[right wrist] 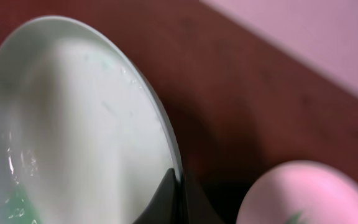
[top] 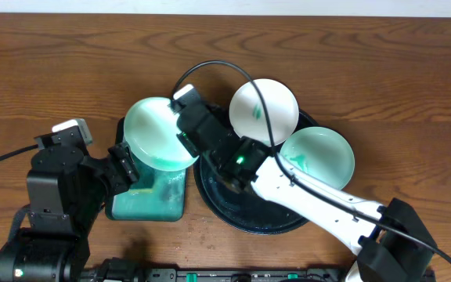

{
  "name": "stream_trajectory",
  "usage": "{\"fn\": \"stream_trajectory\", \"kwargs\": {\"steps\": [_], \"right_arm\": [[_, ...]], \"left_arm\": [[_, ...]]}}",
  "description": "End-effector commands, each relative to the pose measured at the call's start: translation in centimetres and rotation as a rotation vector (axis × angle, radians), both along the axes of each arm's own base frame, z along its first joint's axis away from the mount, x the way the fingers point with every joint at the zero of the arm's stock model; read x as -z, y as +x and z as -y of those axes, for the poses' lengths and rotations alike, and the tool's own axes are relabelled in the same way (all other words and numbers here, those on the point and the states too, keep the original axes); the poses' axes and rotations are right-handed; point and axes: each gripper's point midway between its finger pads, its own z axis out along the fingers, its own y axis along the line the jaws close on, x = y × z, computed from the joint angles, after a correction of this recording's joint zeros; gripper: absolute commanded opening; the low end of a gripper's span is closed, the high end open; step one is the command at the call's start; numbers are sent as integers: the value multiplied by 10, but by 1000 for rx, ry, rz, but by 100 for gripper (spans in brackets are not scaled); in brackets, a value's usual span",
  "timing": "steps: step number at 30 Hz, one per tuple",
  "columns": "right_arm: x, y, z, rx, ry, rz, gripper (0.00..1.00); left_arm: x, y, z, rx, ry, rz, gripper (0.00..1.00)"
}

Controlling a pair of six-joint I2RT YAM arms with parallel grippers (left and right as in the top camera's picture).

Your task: Clean dirty plates on tray and stack at the side

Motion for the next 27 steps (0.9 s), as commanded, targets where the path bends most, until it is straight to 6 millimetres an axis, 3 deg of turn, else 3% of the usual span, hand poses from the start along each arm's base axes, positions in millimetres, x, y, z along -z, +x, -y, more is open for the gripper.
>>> {"fn": "stream_trajectory", "kwargs": {"steps": [1, 13, 27], "right_arm": [[-49, 1, 8, 54, -113, 230, 1], [-104, -37, 3, 151, -315, 519, 1], [-109, -42, 2, 155, -335, 545, 1]], "left_arm": [[-5, 0, -1, 2, 8, 10, 82], [-5, 0, -1, 2, 8, 11, 82], [-5, 0, -1, 2, 7, 11, 82]]}}
